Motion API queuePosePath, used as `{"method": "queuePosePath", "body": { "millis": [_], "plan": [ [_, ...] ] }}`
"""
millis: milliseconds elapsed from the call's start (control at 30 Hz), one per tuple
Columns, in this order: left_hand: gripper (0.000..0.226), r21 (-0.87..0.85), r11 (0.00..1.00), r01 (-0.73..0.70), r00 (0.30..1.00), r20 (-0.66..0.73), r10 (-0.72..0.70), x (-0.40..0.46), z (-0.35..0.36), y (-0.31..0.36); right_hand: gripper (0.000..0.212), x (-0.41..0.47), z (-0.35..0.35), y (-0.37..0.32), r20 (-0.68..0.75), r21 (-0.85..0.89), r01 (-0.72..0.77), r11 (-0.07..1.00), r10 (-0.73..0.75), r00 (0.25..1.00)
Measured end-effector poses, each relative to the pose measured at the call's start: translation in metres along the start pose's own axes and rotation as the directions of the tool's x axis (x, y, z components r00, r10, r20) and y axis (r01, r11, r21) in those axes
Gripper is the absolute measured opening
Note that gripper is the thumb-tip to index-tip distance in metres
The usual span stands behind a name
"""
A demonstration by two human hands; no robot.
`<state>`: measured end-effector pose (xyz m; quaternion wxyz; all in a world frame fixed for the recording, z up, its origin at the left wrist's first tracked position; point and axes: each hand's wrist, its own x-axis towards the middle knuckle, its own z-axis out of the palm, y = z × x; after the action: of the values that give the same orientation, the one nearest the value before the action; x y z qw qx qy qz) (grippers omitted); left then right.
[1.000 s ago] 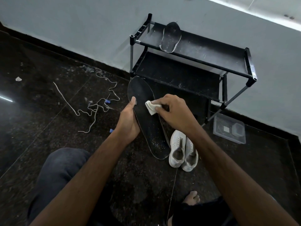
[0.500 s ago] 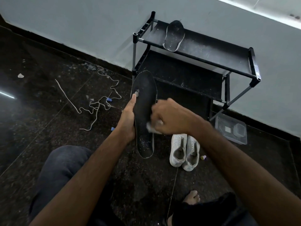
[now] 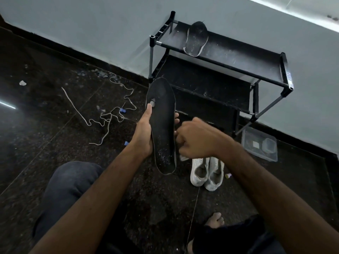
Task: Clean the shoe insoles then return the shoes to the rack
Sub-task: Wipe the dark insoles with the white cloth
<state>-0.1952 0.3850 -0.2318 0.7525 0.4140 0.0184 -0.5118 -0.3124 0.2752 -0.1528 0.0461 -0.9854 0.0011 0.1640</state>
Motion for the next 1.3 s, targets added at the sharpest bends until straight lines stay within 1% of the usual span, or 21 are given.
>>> {"method": "queuePosePath", "body": {
  "millis": [33, 100, 167, 233, 300, 400, 467, 500, 533, 600, 667, 700, 767, 800, 833, 867, 933, 1000, 1067, 1200, 1300],
  "plan": [
    [0.075, 0.011, 1.000, 0.000, 1.000, 0.013, 0.000, 0.001, -0.001, -0.001, 0.024, -0.003, -0.005, 0.004, -0.030, 0.037, -0.019, 0.999, 0.020, 0.999],
    [0.073, 0.039, 0.999, -0.013, 0.999, 0.031, 0.012, 0.002, 0.000, -0.003, 0.020, -0.005, -0.014, 0.015, -0.218, 0.162, -0.057, 0.985, 0.092, 0.972],
    [0.068, 0.042, 0.999, -0.021, 0.999, 0.039, 0.019, 0.001, 0.001, -0.002, 0.014, 0.002, -0.017, 0.017, -0.431, 0.214, -0.067, 0.975, 0.156, 0.889],
    [0.068, 0.028, 1.000, -0.012, 0.999, 0.036, 0.011, -0.002, 0.003, 0.000, 0.023, 0.013, -0.010, 0.010, -0.515, 0.246, -0.089, 0.965, 0.208, 0.832],
    [0.071, 0.002, 1.000, 0.000, 0.999, 0.035, 0.000, -0.001, 0.002, 0.000, 0.029, 0.017, 0.004, -0.001, -0.459, 0.217, -0.062, 0.974, 0.158, 0.874],
    [0.081, -0.001, 1.000, 0.006, 0.999, 0.039, -0.006, -0.002, -0.001, 0.001, 0.028, 0.000, 0.009, -0.001, -0.216, -0.022, 0.036, 0.999, -0.039, 0.976],
    [0.082, 0.010, 1.000, -0.013, 0.999, 0.030, 0.012, -0.001, -0.002, 0.000, 0.025, -0.012, 0.000, 0.013, -0.146, -0.058, 0.022, 0.998, -0.030, 0.989],
    [0.081, 0.017, 1.000, -0.019, 0.999, 0.029, 0.018, -0.001, -0.002, -0.001, 0.024, -0.016, -0.005, 0.020, -0.193, 0.007, -0.007, 1.000, 0.008, 0.981],
    [0.080, 0.020, 1.000, -0.020, 0.999, 0.027, 0.019, 0.000, -0.001, -0.001, 0.023, -0.018, -0.009, 0.026, -0.288, 0.095, -0.025, 0.995, 0.052, 0.956],
    [0.076, 0.003, 1.000, -0.014, 0.999, 0.036, 0.014, 0.000, 0.001, -0.002, 0.019, -0.010, -0.010, 0.024, -0.444, 0.288, -0.031, 0.957, 0.162, 0.881],
    [0.073, 0.010, 1.000, -0.007, 1.000, 0.018, 0.007, -0.002, 0.002, -0.002, 0.025, 0.004, -0.002, 0.010, -0.469, 0.402, -0.048, 0.914, 0.251, 0.847],
    [0.074, 0.013, 1.000, 0.002, 1.000, 0.010, -0.002, -0.002, 0.002, -0.002, 0.028, 0.009, 0.003, 0.002, -0.448, 0.396, -0.043, 0.917, 0.234, 0.863],
    [0.078, 0.018, 1.000, 0.005, 1.000, 0.026, -0.006, -0.002, 0.001, -0.001, 0.020, 0.007, 0.014, -0.011, -0.362, 0.246, 0.032, 0.969, 0.061, 0.930],
    [0.081, 0.020, 1.000, 0.001, 1.000, 0.024, -0.001, -0.001, 0.000, -0.002, 0.014, 0.002, 0.015, -0.012, -0.264, 0.138, 0.057, 0.989, -0.018, 0.964],
    [0.082, 0.019, 1.000, -0.002, 1.000, 0.010, 0.002, -0.001, -0.001, -0.003, 0.016, -0.003, 0.010, -0.010, -0.174, 0.045, 0.056, 0.997, -0.048, 0.984],
    [0.083, 0.010, 1.000, -0.006, 1.000, -0.002, 0.006, 0.000, -0.002, -0.003, 0.019, -0.007, 0.005, -0.004, -0.132, 0.009, 0.041, 0.999, -0.039, 0.990],
    [0.083, 0.011, 1.000, -0.006, 1.000, 0.030, 0.005, 0.002, -0.001, -0.004, 0.018, -0.014, -0.005, 0.009, -0.212, 0.113, -0.018, 0.993, 0.041, 0.976],
    [0.078, 0.012, 1.000, -0.001, 0.999, 0.037, 0.001, 0.000, 0.002, -0.003, 0.014, -0.014, -0.008, 0.020, -0.367, 0.266, -0.052, 0.963, 0.151, 0.918],
    [0.068, 0.054, 0.998, -0.021, 0.999, 0.036, 0.019, -0.002, 0.005, -0.004, 0.017, -0.004, -0.004, 0.020, -0.468, 0.371, -0.054, 0.927, 0.237, 0.851],
    [0.056, 0.060, 0.998, -0.012, 0.995, 0.101, 0.006, -0.008, 0.006, -0.002, 0.027, 0.017, 0.016, 0.009, -0.481, 0.403, -0.114, 0.908, 0.316, 0.818],
    [0.062, 0.038, 0.999, 0.015, 0.984, 0.179, -0.021, -0.010, 0.005, -0.002, 0.027, 0.026, 0.025, 0.006, -0.536, 0.437, -0.125, 0.891, 0.369, 0.759]
  ]
}}
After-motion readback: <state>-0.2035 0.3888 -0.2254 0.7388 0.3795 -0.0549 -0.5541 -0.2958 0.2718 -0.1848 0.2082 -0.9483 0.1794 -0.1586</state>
